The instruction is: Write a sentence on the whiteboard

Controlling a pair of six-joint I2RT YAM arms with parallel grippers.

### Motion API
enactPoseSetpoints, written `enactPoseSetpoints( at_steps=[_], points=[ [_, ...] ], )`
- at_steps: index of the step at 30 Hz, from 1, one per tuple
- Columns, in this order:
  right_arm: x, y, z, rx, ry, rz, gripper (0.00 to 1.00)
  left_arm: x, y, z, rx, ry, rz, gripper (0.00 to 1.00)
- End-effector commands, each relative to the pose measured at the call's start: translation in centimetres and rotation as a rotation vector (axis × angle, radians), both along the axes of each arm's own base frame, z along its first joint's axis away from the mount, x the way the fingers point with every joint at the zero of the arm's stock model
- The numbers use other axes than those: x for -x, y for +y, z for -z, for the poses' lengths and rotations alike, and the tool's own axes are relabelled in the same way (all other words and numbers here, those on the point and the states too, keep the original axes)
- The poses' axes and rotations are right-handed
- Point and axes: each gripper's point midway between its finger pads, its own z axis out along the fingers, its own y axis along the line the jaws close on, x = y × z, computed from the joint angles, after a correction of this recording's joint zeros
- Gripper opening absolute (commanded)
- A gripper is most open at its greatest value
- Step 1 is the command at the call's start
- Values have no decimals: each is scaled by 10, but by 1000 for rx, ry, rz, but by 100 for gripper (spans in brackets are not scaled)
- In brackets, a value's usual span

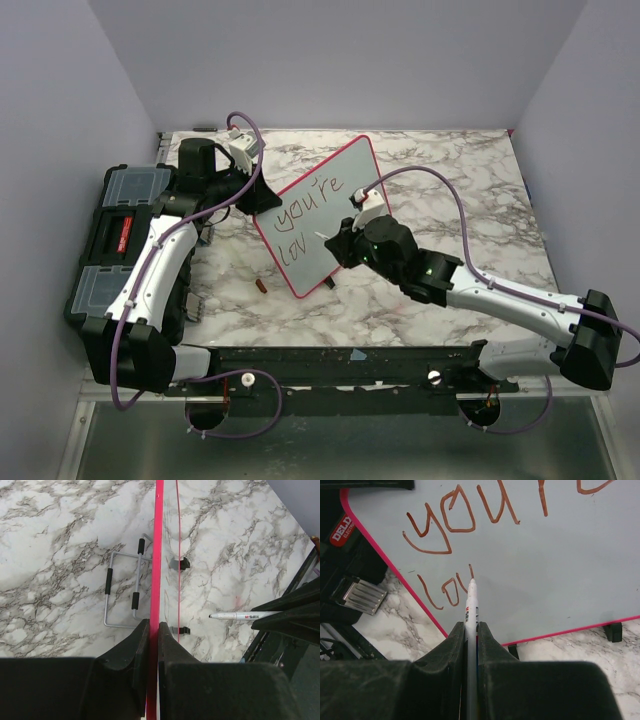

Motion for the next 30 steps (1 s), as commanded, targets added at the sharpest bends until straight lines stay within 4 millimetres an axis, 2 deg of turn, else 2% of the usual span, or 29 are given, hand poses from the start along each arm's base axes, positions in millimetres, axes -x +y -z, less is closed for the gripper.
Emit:
enactPoseSetpoints(
  at_steps=[1, 21, 30],
  points=[
    [1, 5, -8, -43, -15, -24, 1, -8, 5, -19, -20, -118, -25, 0],
    [3, 13, -5, -47, -4, -57, 1, -6, 6, -23, -21, -132, -29, 0],
    [4, 9, -4, -59, 3, -36, 1, -6, 5, -22, -18, -128, -27, 0]
  ],
)
